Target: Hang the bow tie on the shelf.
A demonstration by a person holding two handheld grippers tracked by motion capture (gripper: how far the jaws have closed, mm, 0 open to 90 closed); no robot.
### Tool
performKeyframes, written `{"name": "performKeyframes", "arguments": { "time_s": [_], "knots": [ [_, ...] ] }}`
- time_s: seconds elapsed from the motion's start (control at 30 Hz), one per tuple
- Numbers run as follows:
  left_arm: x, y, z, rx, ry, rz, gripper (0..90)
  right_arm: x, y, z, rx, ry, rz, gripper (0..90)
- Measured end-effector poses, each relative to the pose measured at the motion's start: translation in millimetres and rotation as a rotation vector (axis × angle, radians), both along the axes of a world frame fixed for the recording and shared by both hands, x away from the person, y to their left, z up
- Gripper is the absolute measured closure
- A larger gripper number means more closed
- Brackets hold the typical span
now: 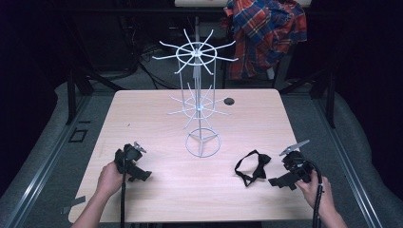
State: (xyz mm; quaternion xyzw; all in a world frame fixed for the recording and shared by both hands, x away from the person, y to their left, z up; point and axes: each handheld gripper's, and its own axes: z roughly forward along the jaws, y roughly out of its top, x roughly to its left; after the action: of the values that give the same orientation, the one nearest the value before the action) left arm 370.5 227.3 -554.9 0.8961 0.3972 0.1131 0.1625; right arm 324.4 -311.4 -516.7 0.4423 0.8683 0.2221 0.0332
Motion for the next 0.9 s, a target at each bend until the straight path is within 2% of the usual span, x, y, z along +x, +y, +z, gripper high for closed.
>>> {"name": "performKeyframes", "arguments": {
  "time_s": [0.03, 0.1, 0.23, 0.37, 0.43, 0.5, 0.6, 0.63, 0.73, 0.8, 0.9],
  "knots": [
    [-0.8, 0.6, 0.4, 0.001, -0.005, 0.002, 0.0, 0.2, 2.7, 0.7, 0.007, -0.004, 0.014, 3.6],
    [-1.9, 1.3, 1.7, 0.000, -0.006, 0.004, 0.0, 0.9, 8.4, 2.0, -0.025, -0.019, 0.028, 4.8],
    [-4.6, 2.0, 2.6, 0.006, -0.008, 0.006, 0.0, -1.1, 21.9, 3.5, -0.057, -0.051, 0.080, 14.3],
    [-8.2, 3.2, 4.6, 0.016, -0.011, 0.006, 0.0, -3.2, 32.5, 6.8, -0.084, -0.056, 0.106, 15.3],
    [-9.7, 4.5, 5.4, 0.013, -0.022, 0.010, 0.0, -4.5, 36.5, 8.7, -0.088, -0.075, 0.102, 17.1],
    [-9.5, 5.8, 6.1, 0.021, -0.020, 0.011, 0.0, -4.5, 39.4, 11.0, -0.122, -0.071, 0.113, 16.5],
    [-9.1, 4.8, 4.7, 0.023, -0.019, 0.010, 0.0, -3.9, 42.3, 13.1, -0.135, -0.076, 0.115, 18.4],
    [-9.0, 4.1, 5.2, 0.021, -0.016, 0.006, 0.0, -3.6, 43.2, 13.4, -0.119, -0.079, 0.110, 18.4],
    [-9.0, 2.1, 4.9, 0.019, -0.015, -0.001, 0.0, -1.2, 45.7, 14.8, -0.120, -0.088, 0.101, 19.8],
    [-8.8, 2.3, 4.6, 0.017, -0.014, -0.003, 0.0, 0.5, 47.3, 15.6, -0.110, -0.107, 0.095, 26.2],
    [-8.7, 4.0, 3.9, 0.014, -0.016, 0.004, 0.0, 5.7, 48.8, 17.9, -0.113, -0.160, 0.077, 35.9]
  ]
}}
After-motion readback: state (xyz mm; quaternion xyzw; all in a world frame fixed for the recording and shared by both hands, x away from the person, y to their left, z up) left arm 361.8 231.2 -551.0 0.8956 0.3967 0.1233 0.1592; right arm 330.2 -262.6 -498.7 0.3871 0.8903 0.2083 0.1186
